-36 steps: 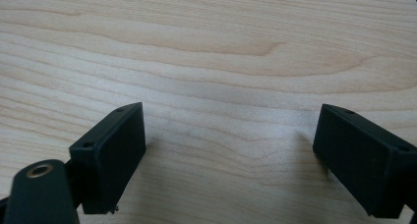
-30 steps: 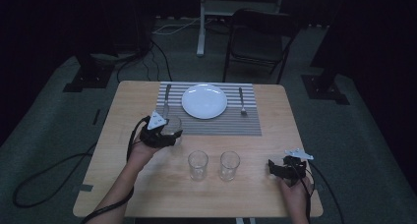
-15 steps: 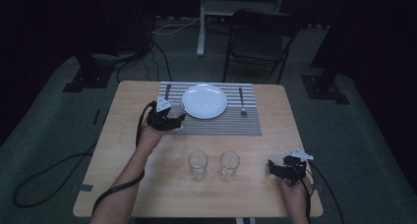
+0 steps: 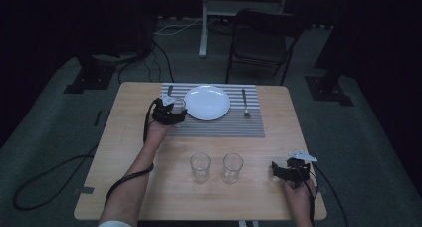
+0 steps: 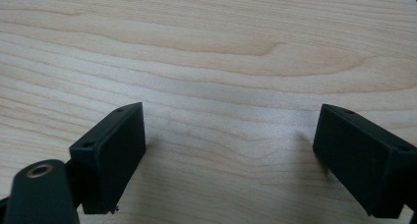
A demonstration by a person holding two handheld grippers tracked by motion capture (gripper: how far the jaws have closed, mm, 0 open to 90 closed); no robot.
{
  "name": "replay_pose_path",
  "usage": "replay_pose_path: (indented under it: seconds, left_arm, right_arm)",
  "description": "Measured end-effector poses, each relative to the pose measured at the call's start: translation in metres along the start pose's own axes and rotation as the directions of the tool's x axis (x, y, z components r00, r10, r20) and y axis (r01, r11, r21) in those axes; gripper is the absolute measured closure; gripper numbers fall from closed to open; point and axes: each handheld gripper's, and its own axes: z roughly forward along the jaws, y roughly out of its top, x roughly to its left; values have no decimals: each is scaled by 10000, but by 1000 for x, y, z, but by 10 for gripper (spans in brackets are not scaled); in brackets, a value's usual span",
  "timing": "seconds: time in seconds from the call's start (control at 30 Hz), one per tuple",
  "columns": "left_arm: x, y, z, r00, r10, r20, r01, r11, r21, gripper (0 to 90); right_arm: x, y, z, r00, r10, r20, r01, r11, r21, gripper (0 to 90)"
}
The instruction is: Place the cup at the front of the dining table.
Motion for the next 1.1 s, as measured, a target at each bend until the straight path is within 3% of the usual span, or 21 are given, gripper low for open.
replay_pose_path:
  seconds: [0.07, 0.17, 0.4, 0.47, 0.5, 0.53, 0.57, 0.6, 0.67, 0.7, 0.77, 0.8, 0.9, 0.93, 1.0, 1.1]
  left_arm:
    - [0, -2, 5, 9999, -122, 42, 122, 9999, -15, 297]
    - [-1, -4, 9, 10000, 68, -52, -68, 10000, 29, 296]
    - [-2, -10, 14, 9990, -446, -62, 446, 9990, 19, 290]
    - [-3, -7, 13, 9977, -670, 113, 666, 9973, 323, 198]
    - [-3, -7, 13, 9977, -670, 113, 666, 9973, 323, 182]
    - [-6, -6, 14, 9988, -486, 100, 479, 9969, 624, 166]
    - [-6, -6, 14, 9988, -486, 100, 479, 9969, 624, 94]
    - [-7, -6, 15, 9988, -446, 185, 428, 9953, 870, 82]
    - [-8, -6, 14, 9990, -446, 97, 435, 9950, 903, 79]
    - [-8, -6, 14, 9990, -446, 97, 435, 9950, 903, 8]
    - [-8, -7, 15, 9985, -510, 197, 485, 9924, 1135, 1]
    - [-9, -9, 14, 9996, -285, -15, 285, 9947, 983, 1]
    - [-10, -10, 13, 9995, -284, -115, 293, 9957, 876, 2]
    - [-9, -12, 11, 9992, -384, 130, 373, 9962, 787, 2]
    - [-9, -16, 9, 9998, -153, 163, 138, 9962, 861, 2]
    - [-10, -20, 7, 9992, -126, 373, 87, 9945, 1040, 2]
  right_arm:
    - [0, 0, 0, 10000, -2, 1, 2, 10000, 0, 122]
    - [0, 0, 0, 10000, 0, 1, 0, 10000, -1, 123]
    - [0, -1, -1, 10000, 23, 23, -23, 10000, -17, 134]
    - [0, -1, -1, 10000, 16, 24, -16, 10000, -20, 134]
    - [0, -1, -1, 10000, 19, 24, -19, 10000, -18, 134]
    - [0, -1, -1, 10000, 16, 24, -16, 10000, -22, 134]
    - [0, -1, -1, 10000, 13, 26, -13, 10000, -19, 134]
    - [0, -1, -1, 10000, 14, 25, -14, 10000, -19, 134]
    - [0, -1, -1, 10000, 17, 26, -17, 10000, -17, 134]
    - [0, -1, -1, 10000, 17, 26, -17, 10000, -17, 134]
    - [0, -1, -1, 10000, 20, 25, -20, 10000, -17, 134]
    - [0, -1, -1, 10000, 16, 26, -16, 10000, -18, 134]
    - [0, -1, -1, 10000, 18, 25, -18, 10000, -18, 134]
    - [0, -1, -1, 10000, 18, 25, -18, 10000, -18, 134]
    - [0, -1, -1, 10000, 20, 23, -20, 10000, -20, 134]
    - [0, -1, -1, 10000, 21, 25, -21, 10000, -17, 134]
